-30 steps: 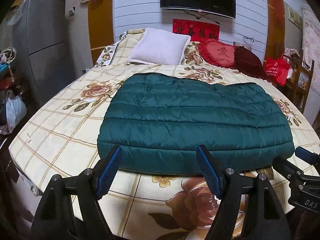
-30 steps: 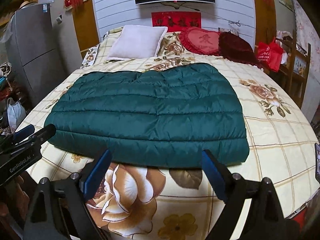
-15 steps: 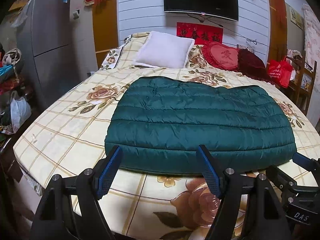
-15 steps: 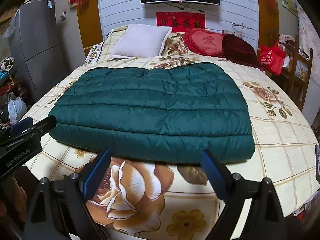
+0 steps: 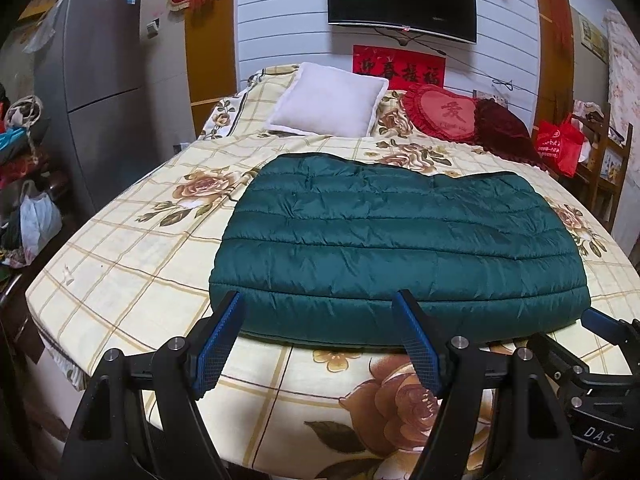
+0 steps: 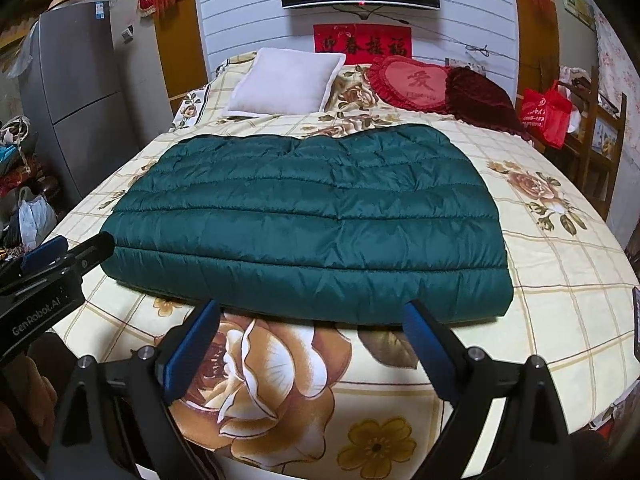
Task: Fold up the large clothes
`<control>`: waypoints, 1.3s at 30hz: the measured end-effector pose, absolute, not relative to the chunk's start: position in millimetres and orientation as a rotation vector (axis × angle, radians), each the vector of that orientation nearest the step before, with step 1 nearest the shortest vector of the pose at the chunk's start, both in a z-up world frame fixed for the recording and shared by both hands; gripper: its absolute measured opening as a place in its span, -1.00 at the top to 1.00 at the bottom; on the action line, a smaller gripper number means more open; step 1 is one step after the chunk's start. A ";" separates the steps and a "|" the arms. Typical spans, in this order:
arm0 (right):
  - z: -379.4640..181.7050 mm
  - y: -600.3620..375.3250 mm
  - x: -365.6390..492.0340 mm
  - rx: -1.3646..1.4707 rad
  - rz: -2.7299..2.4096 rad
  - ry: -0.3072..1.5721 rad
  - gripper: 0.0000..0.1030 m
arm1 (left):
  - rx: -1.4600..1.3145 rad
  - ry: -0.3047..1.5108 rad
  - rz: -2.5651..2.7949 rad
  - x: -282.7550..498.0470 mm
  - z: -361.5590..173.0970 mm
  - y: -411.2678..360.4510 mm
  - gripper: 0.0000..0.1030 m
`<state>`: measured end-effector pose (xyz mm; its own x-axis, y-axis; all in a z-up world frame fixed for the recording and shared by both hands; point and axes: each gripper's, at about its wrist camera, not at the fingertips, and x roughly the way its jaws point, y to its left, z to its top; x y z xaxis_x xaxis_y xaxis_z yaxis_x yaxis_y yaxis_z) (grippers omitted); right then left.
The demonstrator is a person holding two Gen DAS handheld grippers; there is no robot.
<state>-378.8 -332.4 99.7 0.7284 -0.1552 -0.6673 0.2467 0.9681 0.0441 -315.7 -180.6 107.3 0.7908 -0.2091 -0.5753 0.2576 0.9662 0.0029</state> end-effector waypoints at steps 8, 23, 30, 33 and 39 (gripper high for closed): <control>98.6 -330.8 -378.6 0.131 -0.219 0.723 -0.85 | 0.082 0.609 -0.250 -316.1 107.6 -180.5 -0.64; 94.8 -328.6 -376.5 0.128 -0.213 0.736 -0.86 | 0.072 0.614 -0.253 -316.8 106.1 -180.4 -0.64; 93.9 -331.4 -376.7 0.139 -0.211 0.741 -0.86 | 0.068 0.598 -0.252 -320.1 106.8 -182.4 -0.64; 93.5 -331.5 -376.5 0.140 -0.209 0.744 -0.86 | 0.069 0.597 -0.252 -320.7 107.1 -182.8 -0.64; 93.7 -330.6 -375.7 0.134 -0.208 0.745 -0.86 | 0.070 0.609 -0.252 -319.9 107.2 -183.5 -0.64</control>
<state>-375.7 -330.6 93.7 0.7163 -0.1397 -0.6837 0.2344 0.9710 0.0472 -319.9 -183.5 107.2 0.7905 -0.2137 -0.5739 0.2549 0.9669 -0.0089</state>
